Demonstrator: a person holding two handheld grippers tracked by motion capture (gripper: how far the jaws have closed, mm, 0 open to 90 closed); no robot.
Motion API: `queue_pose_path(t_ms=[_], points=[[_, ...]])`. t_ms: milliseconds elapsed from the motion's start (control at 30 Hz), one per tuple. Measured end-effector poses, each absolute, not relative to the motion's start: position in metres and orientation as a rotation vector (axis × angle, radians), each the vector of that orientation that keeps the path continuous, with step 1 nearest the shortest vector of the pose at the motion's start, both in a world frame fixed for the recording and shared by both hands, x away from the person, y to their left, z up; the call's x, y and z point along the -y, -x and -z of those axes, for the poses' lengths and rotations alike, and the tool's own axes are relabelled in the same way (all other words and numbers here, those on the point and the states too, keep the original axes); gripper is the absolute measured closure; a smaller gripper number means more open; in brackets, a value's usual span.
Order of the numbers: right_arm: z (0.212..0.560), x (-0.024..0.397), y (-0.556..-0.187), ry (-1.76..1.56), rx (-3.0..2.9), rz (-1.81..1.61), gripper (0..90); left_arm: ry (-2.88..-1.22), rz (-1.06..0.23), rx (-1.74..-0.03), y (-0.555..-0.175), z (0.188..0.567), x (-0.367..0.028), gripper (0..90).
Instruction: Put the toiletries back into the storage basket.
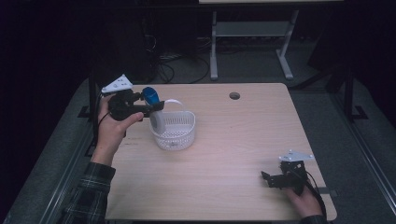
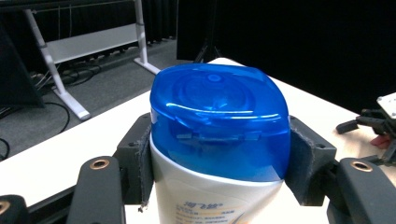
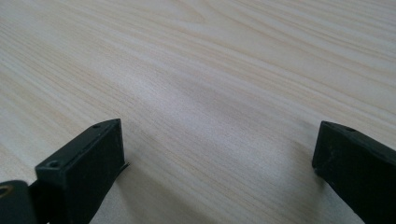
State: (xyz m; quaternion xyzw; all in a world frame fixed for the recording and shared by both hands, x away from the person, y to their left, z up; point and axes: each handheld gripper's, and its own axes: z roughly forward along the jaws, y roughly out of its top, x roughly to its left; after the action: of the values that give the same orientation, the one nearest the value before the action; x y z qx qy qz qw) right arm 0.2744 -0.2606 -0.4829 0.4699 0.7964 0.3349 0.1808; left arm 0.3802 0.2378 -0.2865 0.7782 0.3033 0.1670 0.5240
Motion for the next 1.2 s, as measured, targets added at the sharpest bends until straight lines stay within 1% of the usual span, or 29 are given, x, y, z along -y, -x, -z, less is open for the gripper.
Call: queue_pose_path(t_ms=[400,833,1200], points=[[0.483,0.261,-0.274,-1.327,-2.250,-0.945,1.7,-1.858,-0.398,-0.746,-0.385,0.301,-0.237,35.8],[0.483,0.261,-0.274,-1.327,-2.250,-0.944,1.7,-1.866,-0.372,-0.762,-0.389,0.325,-0.233,35.8],[0.483,0.261,-0.275,-1.327,-2.250,-0.945,1.7,-1.875,-0.374,-0.765,-0.391,0.335,-0.230,35.8]])
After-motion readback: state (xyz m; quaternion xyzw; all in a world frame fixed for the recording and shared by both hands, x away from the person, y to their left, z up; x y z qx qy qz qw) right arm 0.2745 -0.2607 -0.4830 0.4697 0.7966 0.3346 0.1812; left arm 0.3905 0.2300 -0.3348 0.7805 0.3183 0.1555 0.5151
